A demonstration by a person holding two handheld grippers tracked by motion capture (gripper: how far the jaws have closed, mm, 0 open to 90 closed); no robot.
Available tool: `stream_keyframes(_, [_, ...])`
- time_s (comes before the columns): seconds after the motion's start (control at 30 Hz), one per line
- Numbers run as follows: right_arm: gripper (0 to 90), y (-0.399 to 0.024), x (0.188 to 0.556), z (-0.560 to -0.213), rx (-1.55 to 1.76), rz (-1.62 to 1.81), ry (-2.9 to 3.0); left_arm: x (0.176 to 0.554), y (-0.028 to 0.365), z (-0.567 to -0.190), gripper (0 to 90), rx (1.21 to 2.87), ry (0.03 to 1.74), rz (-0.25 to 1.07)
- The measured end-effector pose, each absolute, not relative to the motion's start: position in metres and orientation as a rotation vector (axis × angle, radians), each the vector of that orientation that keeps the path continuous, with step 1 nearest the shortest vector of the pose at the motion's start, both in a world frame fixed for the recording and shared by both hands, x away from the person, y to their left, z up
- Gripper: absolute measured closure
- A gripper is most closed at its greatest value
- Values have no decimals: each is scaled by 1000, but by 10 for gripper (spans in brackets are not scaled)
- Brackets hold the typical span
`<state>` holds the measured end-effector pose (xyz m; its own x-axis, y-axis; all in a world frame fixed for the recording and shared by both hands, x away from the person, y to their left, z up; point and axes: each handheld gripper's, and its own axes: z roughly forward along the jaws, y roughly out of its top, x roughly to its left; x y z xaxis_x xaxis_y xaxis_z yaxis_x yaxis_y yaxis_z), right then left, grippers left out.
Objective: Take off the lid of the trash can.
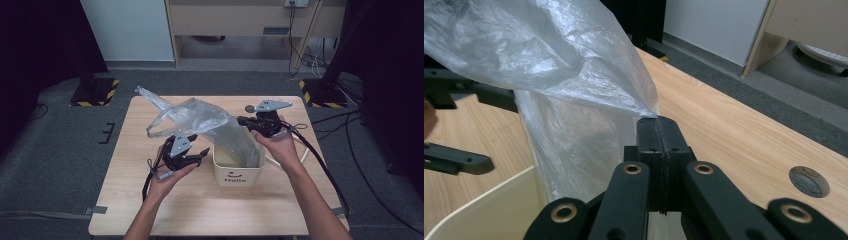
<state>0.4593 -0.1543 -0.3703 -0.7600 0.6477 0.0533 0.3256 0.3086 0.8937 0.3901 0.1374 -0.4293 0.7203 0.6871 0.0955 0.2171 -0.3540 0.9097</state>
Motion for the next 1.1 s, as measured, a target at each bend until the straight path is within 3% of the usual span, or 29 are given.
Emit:
stream_keyframes(0.67, [900,-170,445,-367,855,1416,2246,399,134,-421,353,1856,688,562])
stream_keyframes(1.1, [900,-174,438,-367,839,1444,2240,401,124,-412,513,1851,624,617])
